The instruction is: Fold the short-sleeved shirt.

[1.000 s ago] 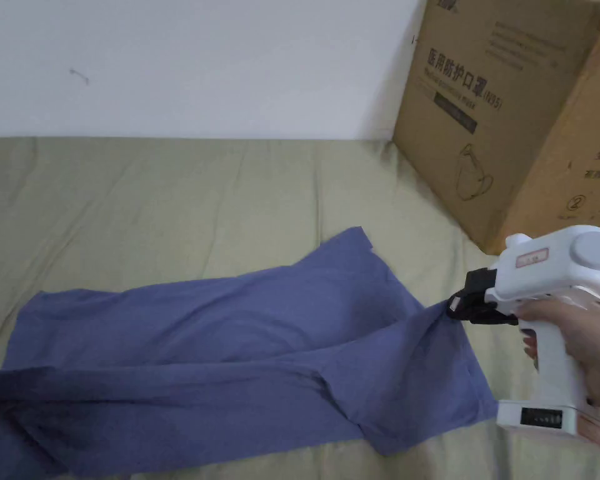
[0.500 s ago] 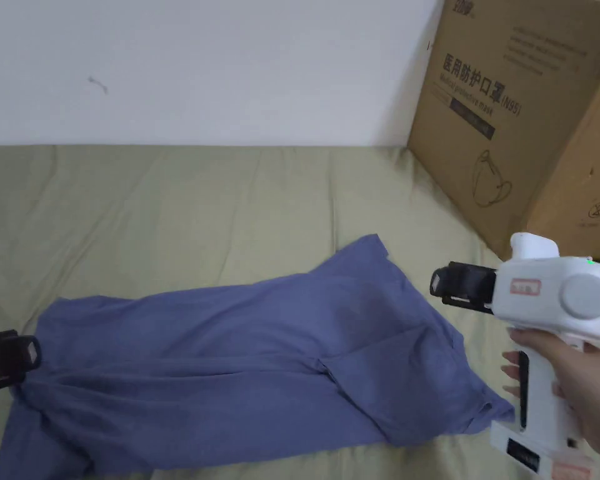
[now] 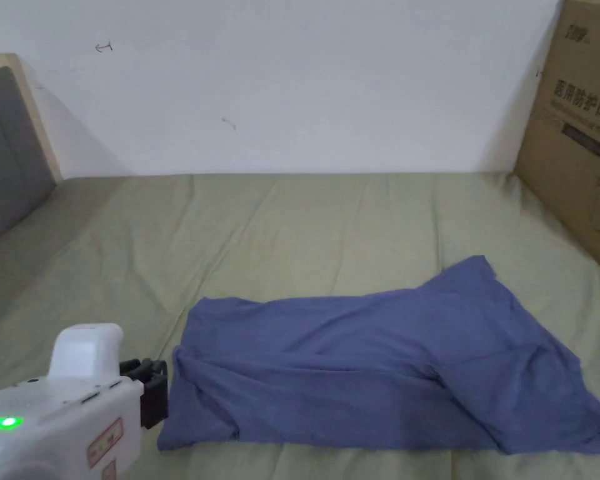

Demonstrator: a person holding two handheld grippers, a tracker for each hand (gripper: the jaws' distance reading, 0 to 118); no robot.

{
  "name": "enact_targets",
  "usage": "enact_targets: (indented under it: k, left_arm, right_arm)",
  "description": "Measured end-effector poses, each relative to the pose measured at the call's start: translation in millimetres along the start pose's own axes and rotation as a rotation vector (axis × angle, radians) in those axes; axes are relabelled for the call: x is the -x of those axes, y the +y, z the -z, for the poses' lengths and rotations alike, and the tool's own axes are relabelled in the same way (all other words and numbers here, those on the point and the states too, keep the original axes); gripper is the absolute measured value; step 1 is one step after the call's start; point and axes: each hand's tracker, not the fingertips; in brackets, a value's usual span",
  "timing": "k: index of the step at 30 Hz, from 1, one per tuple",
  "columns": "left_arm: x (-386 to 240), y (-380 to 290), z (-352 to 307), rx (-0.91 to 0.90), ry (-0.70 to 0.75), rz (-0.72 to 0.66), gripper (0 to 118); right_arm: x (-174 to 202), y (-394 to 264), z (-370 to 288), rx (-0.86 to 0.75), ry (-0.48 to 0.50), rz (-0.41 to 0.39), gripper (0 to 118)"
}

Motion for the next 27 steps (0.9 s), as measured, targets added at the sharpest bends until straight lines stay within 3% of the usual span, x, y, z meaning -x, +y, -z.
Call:
enact_targets:
  k: [3, 4, 5, 6, 7, 9, 13, 16, 17, 18, 20, 21, 23, 24, 25, 26, 27]
  left_arm:
    - [28, -9, 61, 0.174, -0.041, -0.126, 3]
    - [35, -12, 79, 0.183, -0.04, -0.142, 17]
    - [41, -15, 98, 0.218, -0.008, -0.158, 46]
    - [45, -19, 118, 0.261, 0.033, -0.164, 99]
    - [46, -25, 129, 0.301, 0.054, -0.161, 118]
    - [47, -27, 159, 0.275, 0.062, -0.146, 110]
    - [46, -47, 206, 0.405, 0.129, -0.108, 118]
    - [30, -43, 194, 0.368, 0.149, -0.005, 113]
    - [29, -38, 188, 0.361, 0.138, -0.019, 104]
    - [28, -32, 179, 0.351, 0.134, -0.01, 79]
    - [25, -26, 152, 0.3, 0.126, 0.034, 13]
    - [25, -21, 144, 0.283, 0.078, 0.034, 3]
    - [21, -19, 123, 0.238, 0.0, -0.025, 3]
    - [19, -15, 116, 0.223, 0.017, -0.011, 3]
    - [17, -11, 110, 0.205, 0.025, 0.005, 3]
    - [16, -7, 105, 0.175, 0.029, 0.026, 3]
    - [13, -2, 106, 0.155, 0.029, 0.047, 3]
  right_arm:
    - [-2, -1, 7, 0.051, 0.024, -0.04, 0]
    - [-3, -3, 8, 0.06, 0.024, -0.046, 0]
    - [-4, -4, 11, 0.079, 0.028, -0.049, 0]
    - [-4, -5, 15, 0.099, 0.032, -0.048, 0]
    - [-6, -6, 18, 0.114, 0.036, -0.044, 0]
    - [-6, -8, 22, 0.128, 0.042, -0.032, 0]
    - [-11, -16, 33, 0.151, 0.012, -0.023, 0]
    - [-17, -12, 38, 0.162, -0.015, -0.035, 0]
    - [-23, -9, 39, 0.156, -0.03, -0.048, 0]
    - [-31, -6, 41, 0.155, -0.043, -0.061, 0]
    - [-51, 2, 46, 0.154, -0.095, -0.1, 0]
    - [-61, 4, 51, 0.153, -0.131, -0.109, 0]
    - [-82, 7, 66, 0.185, -0.188, -0.121, 0]
    - [-99, 9, 79, 0.232, -0.195, -0.124, 15]
    - [-110, 9, 92, 0.291, -0.2, -0.126, 15]
    - [-122, 7, 107, 0.354, -0.177, -0.113, 22]
    - [-132, 4, 124, 0.439, -0.181, -0.087, 54]
